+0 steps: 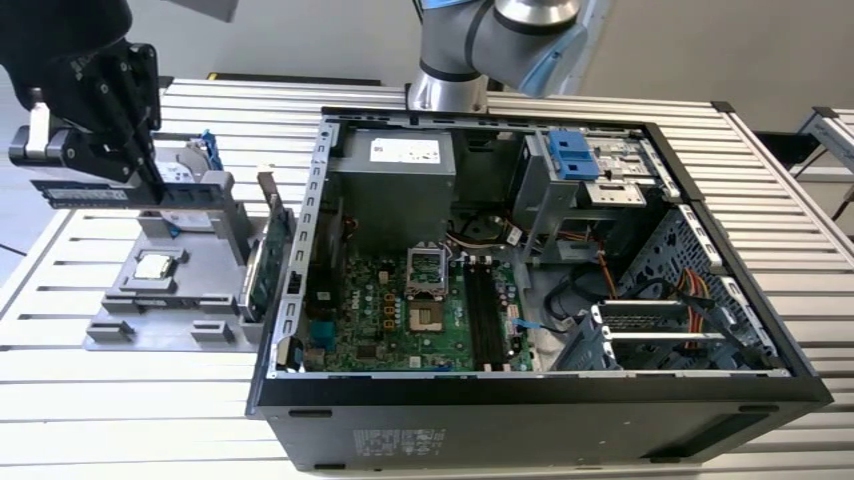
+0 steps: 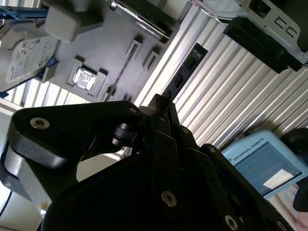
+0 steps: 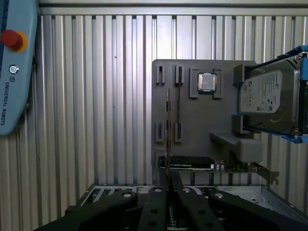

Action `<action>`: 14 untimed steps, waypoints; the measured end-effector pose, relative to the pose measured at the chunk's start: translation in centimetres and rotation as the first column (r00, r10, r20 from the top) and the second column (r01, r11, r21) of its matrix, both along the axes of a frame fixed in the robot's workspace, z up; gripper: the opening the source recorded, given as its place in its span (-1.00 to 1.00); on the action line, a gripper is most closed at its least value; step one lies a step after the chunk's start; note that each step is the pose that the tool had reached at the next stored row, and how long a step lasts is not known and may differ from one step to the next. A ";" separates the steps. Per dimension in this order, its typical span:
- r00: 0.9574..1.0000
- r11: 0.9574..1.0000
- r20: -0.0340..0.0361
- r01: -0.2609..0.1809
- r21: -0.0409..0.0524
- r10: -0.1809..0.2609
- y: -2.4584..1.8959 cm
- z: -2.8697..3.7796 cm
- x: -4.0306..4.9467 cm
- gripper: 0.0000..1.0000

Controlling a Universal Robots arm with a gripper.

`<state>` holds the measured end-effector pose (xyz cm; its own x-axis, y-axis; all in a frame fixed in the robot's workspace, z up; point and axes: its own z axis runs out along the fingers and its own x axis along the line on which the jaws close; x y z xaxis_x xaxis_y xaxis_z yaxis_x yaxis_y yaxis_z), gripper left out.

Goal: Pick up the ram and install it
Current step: 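Pick up the ram and move it above insertion slot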

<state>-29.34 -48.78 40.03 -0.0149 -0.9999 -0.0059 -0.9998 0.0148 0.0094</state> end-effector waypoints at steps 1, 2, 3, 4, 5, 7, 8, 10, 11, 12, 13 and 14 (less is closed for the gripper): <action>1.000 1.000 0.000 0.000 0.000 0.000 0.00 0.01 0.07 -1.00; 1.000 1.000 0.000 0.000 0.000 0.000 0.00 0.03 0.15 -1.00; 1.000 1.000 0.000 0.000 0.000 0.000 0.00 0.04 0.22 -1.00; 1.000 1.000 0.000 0.000 0.000 0.000 0.00 0.05 0.29 -1.00; 1.000 1.000 0.000 0.000 0.000 0.000 0.00 0.07 0.37 -1.00; 1.000 1.000 0.000 0.000 0.000 0.000 0.00 0.10 0.52 -1.00; 1.000 1.000 0.000 0.000 0.000 0.000 0.00 0.11 0.60 -1.00; 1.000 1.000 0.000 0.000 0.000 0.000 0.00 0.14 0.76 -1.00; 1.000 1.000 0.000 0.000 0.000 0.000 0.00 0.16 0.85 -1.00; 1.000 1.000 0.000 0.000 0.000 0.000 0.00 0.16 0.93 -1.00; 1.000 1.000 0.000 0.000 0.000 0.000 0.00 0.18 1.01 -1.00; 1.000 1.000 0.000 0.000 0.000 0.000 0.00 0.20 1.09 -1.00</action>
